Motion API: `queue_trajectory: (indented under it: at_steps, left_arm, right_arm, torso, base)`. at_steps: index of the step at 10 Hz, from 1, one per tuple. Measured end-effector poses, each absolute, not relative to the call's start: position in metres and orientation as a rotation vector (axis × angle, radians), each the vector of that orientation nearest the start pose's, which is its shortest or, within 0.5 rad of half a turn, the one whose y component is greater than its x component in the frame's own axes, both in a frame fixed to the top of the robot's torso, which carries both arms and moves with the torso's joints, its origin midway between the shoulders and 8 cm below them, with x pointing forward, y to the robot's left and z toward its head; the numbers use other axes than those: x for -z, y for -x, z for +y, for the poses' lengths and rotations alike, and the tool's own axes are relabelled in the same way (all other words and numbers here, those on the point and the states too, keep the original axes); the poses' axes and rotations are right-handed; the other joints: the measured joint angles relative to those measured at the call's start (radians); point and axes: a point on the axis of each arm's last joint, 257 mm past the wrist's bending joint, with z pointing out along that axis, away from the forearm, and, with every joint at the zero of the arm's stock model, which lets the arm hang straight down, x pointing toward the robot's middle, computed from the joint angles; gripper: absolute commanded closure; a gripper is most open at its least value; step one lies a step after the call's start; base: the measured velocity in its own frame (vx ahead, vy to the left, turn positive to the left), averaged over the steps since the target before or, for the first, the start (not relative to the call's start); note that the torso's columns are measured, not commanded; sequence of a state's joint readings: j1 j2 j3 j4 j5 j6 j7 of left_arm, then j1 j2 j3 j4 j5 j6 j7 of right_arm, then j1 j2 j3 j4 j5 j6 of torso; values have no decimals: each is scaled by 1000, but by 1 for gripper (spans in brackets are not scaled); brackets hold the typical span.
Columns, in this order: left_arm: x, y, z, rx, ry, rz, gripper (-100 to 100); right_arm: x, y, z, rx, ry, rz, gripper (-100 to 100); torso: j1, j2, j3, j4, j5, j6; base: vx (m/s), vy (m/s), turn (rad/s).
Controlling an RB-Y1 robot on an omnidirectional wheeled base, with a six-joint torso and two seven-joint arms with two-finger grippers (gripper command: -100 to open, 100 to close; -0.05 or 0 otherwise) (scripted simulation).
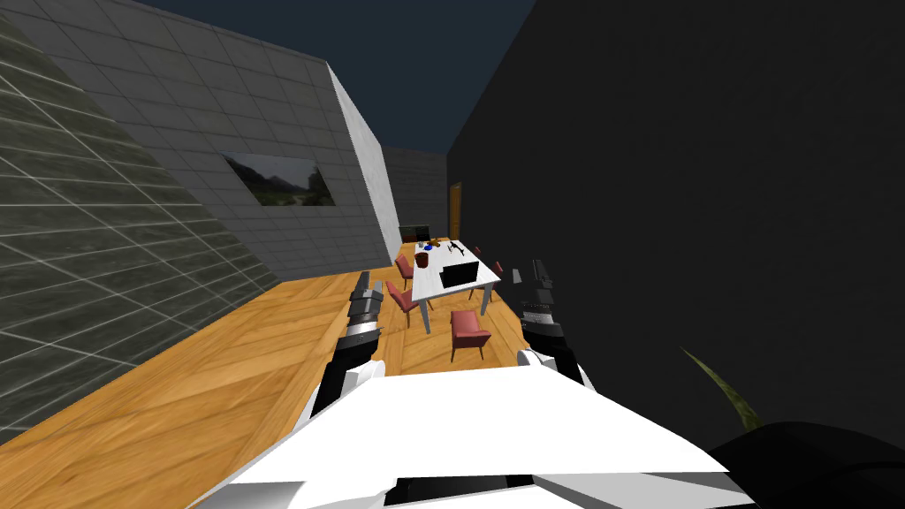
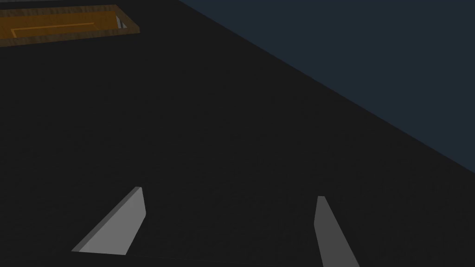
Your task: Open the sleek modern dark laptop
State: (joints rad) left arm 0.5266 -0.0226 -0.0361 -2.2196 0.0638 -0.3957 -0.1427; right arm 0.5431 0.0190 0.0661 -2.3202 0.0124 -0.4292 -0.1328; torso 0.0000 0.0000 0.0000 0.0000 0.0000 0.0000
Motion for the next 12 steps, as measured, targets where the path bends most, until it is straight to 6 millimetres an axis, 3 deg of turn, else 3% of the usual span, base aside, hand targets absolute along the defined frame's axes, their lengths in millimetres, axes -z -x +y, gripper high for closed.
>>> queue_trajectory:
  at_steps: [2,9,10,12]
  left_arm:
    - [34,-368,283,1195,809,732,0]
    - [34,-368,283,1195,809,732,0]
    - [34,-368,283,1195,809,732,0]
    - [34,-368,283,1195,810,732,0]
  right_arm:
    - [-15,-348,-264,-1450,-783,611,0]
    - [-15,-348,-264,-1450,-783,611,0]
    - [-15,-348,-264,-1450,-783,611,-100]
    - [-11,-348,-256,-1433,-742,667,-100]
  torso:
    - [0,104,-209,105,0,0]
    - [0,618,-1234,617,0,0]
    - [0,691,-1382,691,0,0]
    - [1,735,-1470,734,0,0]
  base:
    - [0,0,0]
    - [0,0,0]
    - [5,14,-22]
    - [-5,42,-53]
